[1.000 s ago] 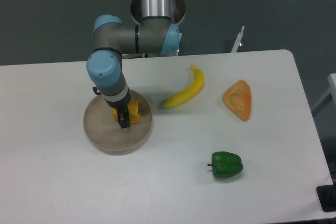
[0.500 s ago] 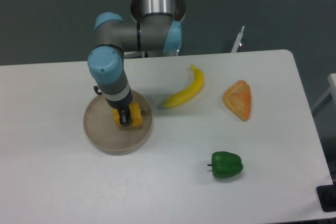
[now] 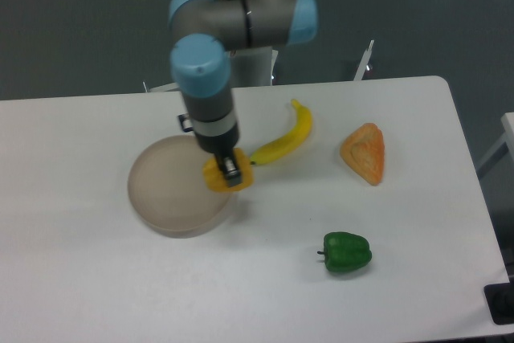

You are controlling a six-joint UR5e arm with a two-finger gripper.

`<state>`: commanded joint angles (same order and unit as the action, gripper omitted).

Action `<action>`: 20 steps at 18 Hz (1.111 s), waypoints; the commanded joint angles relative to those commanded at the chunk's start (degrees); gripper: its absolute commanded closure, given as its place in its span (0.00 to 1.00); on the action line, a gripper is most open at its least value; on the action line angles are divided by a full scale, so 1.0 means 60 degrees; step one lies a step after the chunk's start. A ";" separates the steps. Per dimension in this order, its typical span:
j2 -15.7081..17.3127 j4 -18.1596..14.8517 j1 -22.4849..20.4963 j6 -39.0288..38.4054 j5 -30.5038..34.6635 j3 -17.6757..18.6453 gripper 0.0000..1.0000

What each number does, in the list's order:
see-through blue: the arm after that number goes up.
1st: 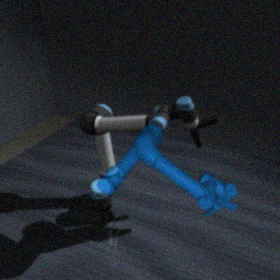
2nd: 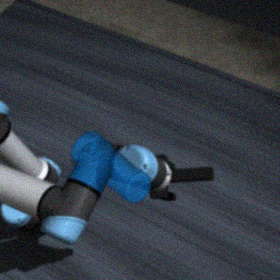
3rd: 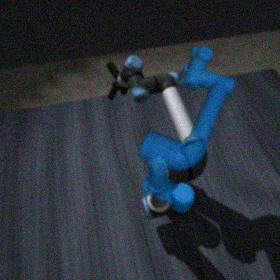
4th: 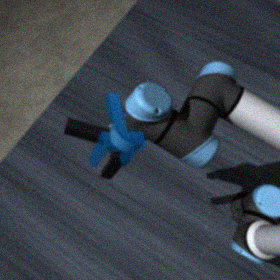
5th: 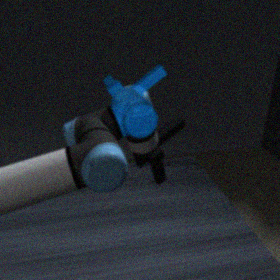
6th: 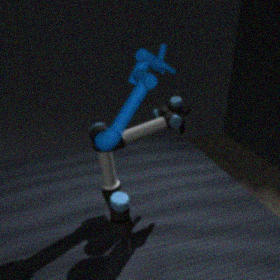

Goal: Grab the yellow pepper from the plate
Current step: 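Lift the yellow pepper off the plate and carry it beside the banana, then hold the yellow pepper above the table near the orange object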

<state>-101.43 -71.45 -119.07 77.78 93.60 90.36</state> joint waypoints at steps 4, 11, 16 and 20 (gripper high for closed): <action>-0.0161 -0.0015 -0.1144 0.0146 -0.0453 -0.0572 0.79; -0.0659 -0.0277 -0.2391 0.1113 -0.0542 -0.0851 0.91; -0.0820 -0.0454 -0.2640 0.1651 -0.0717 -0.0896 0.91; -0.0981 -0.0454 -0.2787 0.2065 -0.0894 -0.0910 0.91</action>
<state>-107.31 -74.18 -135.79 90.17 88.24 84.90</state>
